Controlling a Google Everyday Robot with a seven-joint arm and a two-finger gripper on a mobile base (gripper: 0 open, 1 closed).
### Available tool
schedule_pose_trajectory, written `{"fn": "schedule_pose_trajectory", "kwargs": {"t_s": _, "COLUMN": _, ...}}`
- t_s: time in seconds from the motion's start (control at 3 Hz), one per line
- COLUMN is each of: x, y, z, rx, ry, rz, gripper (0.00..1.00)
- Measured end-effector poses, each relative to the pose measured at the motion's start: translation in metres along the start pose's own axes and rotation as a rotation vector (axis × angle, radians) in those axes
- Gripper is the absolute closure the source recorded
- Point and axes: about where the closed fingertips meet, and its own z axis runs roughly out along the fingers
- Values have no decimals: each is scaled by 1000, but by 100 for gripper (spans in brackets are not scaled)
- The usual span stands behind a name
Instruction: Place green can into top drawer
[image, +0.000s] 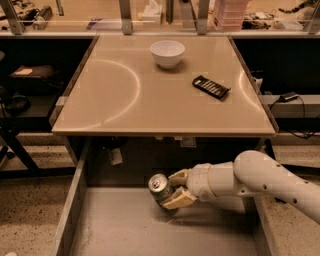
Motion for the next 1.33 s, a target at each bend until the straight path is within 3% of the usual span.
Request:
{"fn": "schedule_pose_trajectory", "kwargs": {"t_s": 0.67, "x": 0, "y": 0, "z": 0, "rx": 0, "ry": 0, "rz": 0, "gripper": 10}}
{"fn": "schedule_pose_trajectory", "kwargs": {"t_s": 1.0, "x": 0, "y": 0, "z": 0, "rx": 0, "ry": 0, "rz": 0, "gripper": 0}}
{"fn": "schedule_pose_trajectory", "kwargs": {"t_s": 1.33, "x": 0, "y": 0, "z": 0, "rx": 0, "ry": 0, "rz": 0, "gripper": 0}}
